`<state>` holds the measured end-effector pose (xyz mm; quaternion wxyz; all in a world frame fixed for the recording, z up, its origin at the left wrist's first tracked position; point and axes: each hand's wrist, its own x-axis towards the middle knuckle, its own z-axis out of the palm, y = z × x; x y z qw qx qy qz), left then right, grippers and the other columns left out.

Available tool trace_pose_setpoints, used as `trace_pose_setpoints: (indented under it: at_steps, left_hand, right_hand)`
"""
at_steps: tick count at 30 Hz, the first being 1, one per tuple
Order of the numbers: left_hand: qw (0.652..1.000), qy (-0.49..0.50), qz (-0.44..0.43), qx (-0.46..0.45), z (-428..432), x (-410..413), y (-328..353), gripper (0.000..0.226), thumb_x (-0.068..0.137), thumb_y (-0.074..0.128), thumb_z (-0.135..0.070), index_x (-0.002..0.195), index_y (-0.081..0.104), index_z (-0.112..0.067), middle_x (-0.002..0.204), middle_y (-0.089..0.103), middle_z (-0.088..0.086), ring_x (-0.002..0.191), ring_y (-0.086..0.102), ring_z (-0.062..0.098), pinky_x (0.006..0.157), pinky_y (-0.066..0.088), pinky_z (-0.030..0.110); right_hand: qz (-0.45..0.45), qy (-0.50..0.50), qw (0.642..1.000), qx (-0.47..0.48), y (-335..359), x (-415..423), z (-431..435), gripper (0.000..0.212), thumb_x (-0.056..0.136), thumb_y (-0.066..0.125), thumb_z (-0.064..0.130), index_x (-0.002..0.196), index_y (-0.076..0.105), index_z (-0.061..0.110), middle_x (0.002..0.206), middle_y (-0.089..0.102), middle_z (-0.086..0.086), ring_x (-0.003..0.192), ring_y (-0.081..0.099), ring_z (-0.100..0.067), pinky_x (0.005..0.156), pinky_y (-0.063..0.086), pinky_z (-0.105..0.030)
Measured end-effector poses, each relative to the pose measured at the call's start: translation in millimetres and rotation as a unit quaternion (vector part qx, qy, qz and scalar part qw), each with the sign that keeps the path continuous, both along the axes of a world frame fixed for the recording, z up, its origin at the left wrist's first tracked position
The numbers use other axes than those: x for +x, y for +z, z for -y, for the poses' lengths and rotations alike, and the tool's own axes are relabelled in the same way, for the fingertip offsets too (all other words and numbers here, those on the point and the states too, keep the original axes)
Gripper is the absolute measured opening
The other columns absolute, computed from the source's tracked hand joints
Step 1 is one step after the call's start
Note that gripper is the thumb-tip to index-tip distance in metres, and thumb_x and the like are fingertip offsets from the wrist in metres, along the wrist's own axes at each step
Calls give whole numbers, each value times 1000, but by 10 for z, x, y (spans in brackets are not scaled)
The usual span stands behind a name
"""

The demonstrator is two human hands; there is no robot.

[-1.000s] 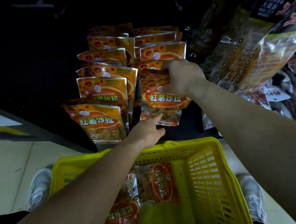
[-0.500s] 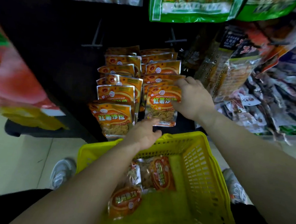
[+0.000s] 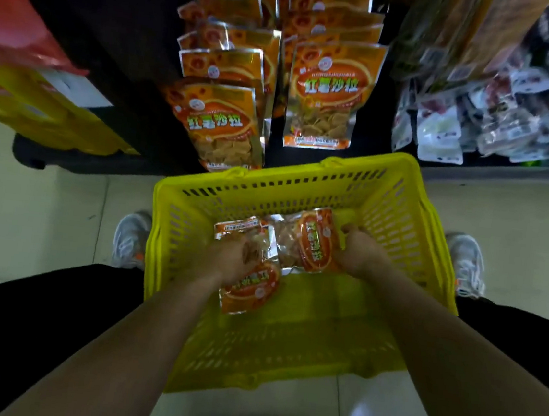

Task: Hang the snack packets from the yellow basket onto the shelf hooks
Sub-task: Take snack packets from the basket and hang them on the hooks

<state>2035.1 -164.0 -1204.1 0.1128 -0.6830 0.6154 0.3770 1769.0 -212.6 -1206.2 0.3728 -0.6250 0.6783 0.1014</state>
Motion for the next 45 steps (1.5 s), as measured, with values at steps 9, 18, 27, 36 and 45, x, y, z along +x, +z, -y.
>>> trace_pose_setpoints:
  at_steps: [9,18,27,36,45]
  left_hand:
    - [985,-168,-8,-50,173,-183,-483,55,81,72,-30,133,57,-35,142,49,-3,133,41,25,107,36,39]
    - [964,-263,-19,9,203,-392,-597,44,84,62,-16,119,65,-42,133,56,-12,120,43,29,83,45,40]
    - [914,-383,112,67,157,-455,-592,67,79,79,-34,136,49,-52,152,29,5,143,24,37,107,33,62]
    - [917,-367,146,-54,130,-403,-682,29,85,69,-39,112,64,-31,131,43,8,130,35,35,93,44,47]
    - [947,-302,42,-104,471,-483,-339,29,78,74,-50,78,52,-31,93,65,-2,100,61,26,72,43,34]
  right_hand:
    - [22,-54,998,40,-634,139,132,42,90,60,30,128,48,16,121,66,-17,110,63,-36,90,52,-43]
    - [7,-53,998,-42,-538,-62,195,21,91,55,33,103,61,16,104,68,-18,97,66,-39,72,49,-38]
    - [-14,-61,997,-47,-320,-200,200,24,90,58,29,112,64,24,110,69,-13,99,67,-34,68,43,-31]
    - [9,-41,998,-50,-271,-275,160,23,89,58,31,109,65,23,105,71,-12,95,67,-33,70,50,-34]
    - [17,-26,997,-71,-47,-175,258,26,96,53,34,113,65,19,112,68,-16,103,64,-36,75,44,-34]
